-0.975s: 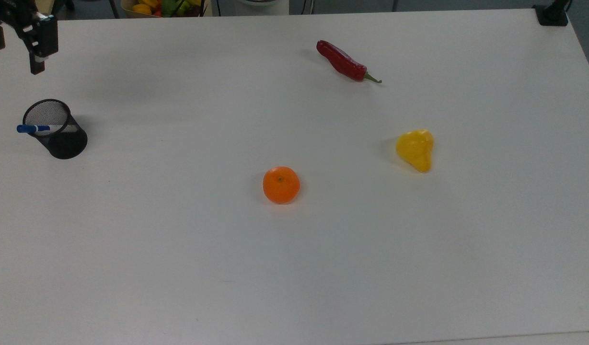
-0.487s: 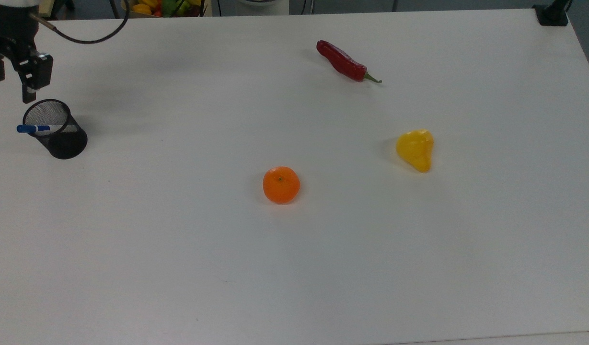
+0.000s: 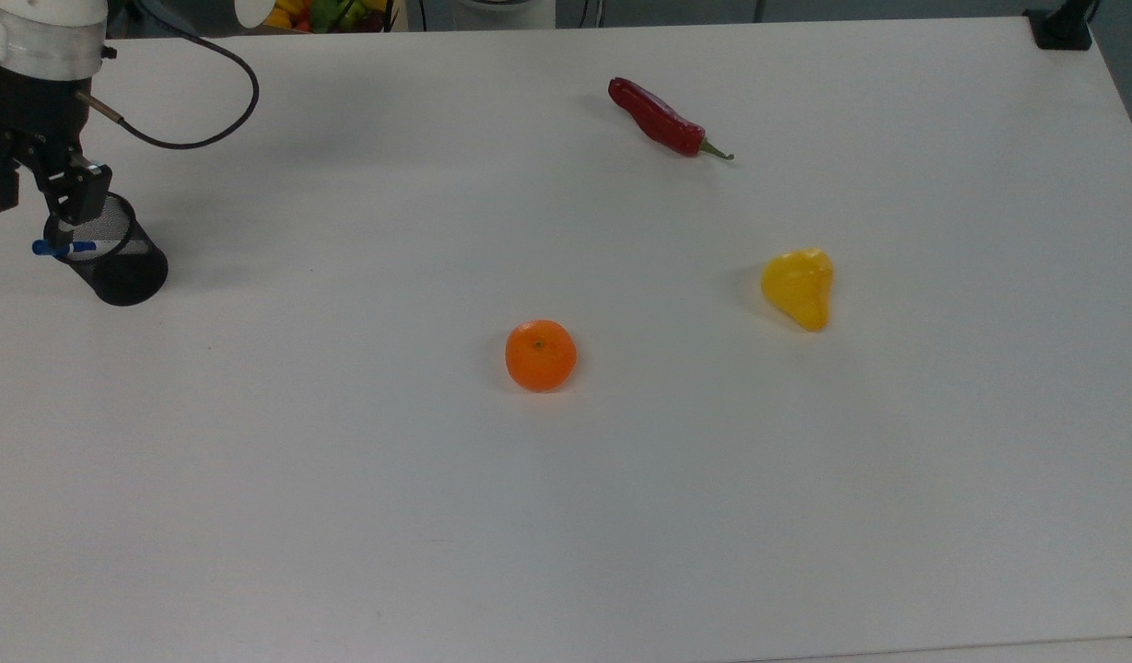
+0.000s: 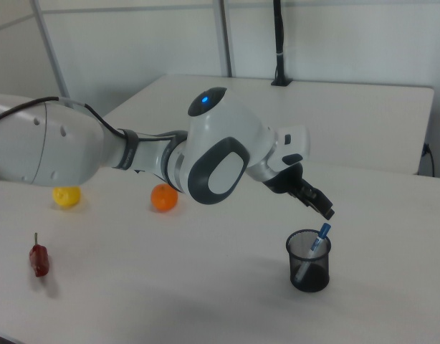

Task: Take marker pen
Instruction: 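Lower the gripper into the cup and close on the blue-capped marker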

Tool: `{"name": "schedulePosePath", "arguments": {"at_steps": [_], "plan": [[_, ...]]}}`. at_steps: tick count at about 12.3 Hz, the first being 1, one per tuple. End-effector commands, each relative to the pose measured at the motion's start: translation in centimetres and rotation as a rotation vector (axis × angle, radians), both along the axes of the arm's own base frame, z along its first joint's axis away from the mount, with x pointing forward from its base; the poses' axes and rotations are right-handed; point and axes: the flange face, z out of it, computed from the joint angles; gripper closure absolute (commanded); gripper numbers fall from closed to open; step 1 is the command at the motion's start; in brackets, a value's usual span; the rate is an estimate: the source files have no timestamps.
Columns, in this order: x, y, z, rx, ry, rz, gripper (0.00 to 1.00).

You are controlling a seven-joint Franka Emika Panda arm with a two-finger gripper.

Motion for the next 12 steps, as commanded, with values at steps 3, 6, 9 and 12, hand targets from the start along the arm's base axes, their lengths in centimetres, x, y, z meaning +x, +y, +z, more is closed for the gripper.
{"name": "schedulePosePath", "arguments": {"at_steps": [3, 6, 9, 12], "plan": [[0.2, -0.1, -3.0, -0.013, 0.025, 0.005, 0.32], [0.4, -0.3, -4.0, -0.033, 0.002, 0.015, 0.32], [0.4, -0.3, -5.0, -0.036, 0.004, 0.019, 0.5], [0.3, -0.5, -5.1, -0.035, 0.005, 0.014, 0.75]]}}
